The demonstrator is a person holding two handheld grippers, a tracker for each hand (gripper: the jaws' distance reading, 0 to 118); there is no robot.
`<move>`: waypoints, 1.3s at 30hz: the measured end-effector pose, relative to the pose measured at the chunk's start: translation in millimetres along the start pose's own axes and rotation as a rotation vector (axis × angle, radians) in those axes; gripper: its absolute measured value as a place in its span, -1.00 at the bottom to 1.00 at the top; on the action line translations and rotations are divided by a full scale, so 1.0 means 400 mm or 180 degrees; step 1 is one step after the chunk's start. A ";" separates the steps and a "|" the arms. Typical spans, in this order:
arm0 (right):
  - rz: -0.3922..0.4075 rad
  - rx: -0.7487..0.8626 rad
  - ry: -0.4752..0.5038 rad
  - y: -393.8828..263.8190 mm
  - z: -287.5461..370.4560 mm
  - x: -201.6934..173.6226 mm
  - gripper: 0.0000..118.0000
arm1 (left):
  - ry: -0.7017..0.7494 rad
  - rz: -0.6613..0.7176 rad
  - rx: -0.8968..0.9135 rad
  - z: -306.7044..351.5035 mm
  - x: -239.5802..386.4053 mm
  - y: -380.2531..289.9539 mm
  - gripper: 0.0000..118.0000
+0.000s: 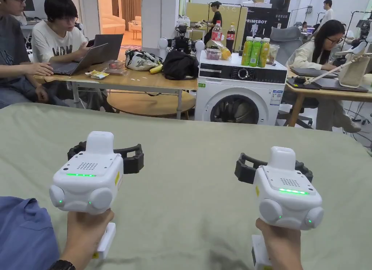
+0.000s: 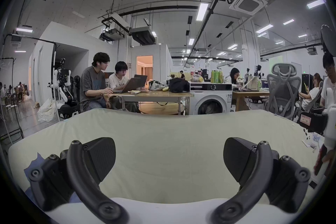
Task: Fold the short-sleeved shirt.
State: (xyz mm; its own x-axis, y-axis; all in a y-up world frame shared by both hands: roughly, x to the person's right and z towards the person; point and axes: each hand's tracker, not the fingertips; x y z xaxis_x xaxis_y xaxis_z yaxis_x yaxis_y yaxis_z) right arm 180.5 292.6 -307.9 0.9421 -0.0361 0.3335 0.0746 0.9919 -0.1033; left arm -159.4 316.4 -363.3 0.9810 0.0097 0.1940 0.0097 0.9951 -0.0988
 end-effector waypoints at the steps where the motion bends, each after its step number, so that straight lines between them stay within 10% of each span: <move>1: -0.0002 -0.0001 0.0007 0.000 0.002 -0.002 1.00 | 0.0004 0.0006 -0.0009 0.000 -0.002 0.001 0.97; 10: 0.0307 0.0093 -0.0067 -0.017 0.021 -0.014 1.00 | -0.0013 -0.0021 -0.0198 -0.007 -0.020 0.005 0.97; 39: 0.0208 0.0021 -0.0108 -0.039 0.033 -0.003 1.00 | 0.0092 0.0045 -0.0105 0.017 -0.022 -0.013 0.97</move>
State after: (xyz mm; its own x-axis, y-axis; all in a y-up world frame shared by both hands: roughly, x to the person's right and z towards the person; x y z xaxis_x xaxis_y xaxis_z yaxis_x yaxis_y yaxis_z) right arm 173.8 278.9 -294.5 0.9332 0.0328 0.3579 0.0111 0.9927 -0.1199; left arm -169.3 311.6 -357.7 0.9862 0.0203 0.1642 0.0018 0.9911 -0.1335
